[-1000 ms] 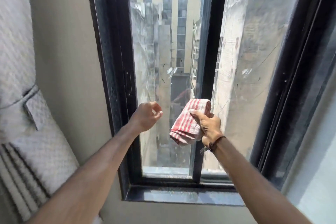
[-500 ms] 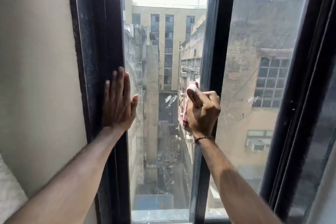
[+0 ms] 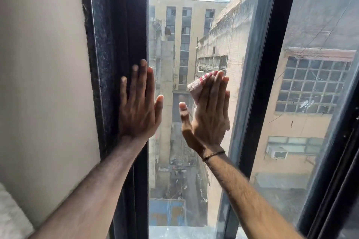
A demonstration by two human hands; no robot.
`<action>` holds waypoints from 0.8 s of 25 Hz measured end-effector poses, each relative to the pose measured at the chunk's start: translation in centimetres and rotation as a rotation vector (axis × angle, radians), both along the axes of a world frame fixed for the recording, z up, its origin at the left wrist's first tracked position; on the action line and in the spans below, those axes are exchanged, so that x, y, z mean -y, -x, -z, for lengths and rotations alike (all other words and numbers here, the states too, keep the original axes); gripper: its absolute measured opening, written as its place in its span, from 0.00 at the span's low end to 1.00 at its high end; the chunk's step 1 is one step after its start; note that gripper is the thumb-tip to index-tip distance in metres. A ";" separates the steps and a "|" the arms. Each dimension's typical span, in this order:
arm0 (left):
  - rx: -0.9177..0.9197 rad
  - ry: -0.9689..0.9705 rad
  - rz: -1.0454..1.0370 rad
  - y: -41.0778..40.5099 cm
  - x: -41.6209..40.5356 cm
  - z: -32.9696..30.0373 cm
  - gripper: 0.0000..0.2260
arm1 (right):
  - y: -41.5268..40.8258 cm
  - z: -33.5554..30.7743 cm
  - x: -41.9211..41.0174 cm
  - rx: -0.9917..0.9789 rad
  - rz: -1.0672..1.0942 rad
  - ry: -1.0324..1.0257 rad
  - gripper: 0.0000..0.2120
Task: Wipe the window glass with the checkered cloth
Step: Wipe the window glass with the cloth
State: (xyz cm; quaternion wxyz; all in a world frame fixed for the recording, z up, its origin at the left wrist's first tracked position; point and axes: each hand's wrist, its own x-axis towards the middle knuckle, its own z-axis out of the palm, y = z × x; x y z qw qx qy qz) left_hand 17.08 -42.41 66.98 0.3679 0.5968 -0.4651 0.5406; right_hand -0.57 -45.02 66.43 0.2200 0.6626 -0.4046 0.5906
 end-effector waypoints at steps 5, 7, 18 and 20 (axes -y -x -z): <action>-0.006 -0.001 0.016 0.2 -0.5 -0.3 0.34 | 3.5 6.7 -0.4 -0.634 -0.064 0.020 0.39; -0.011 -0.016 0.024 0.3 -0.9 -0.4 0.34 | 7.3 8.6 -0.6 -0.679 -0.025 -0.057 0.41; -0.003 0.009 -0.010 0.0 -0.7 -0.5 0.35 | 5.6 6.8 -0.1 -0.795 -0.090 0.051 0.38; 0.013 -0.017 0.006 0.1 -1.1 -0.5 0.35 | 8.7 6.1 0.5 -0.761 -0.059 0.047 0.36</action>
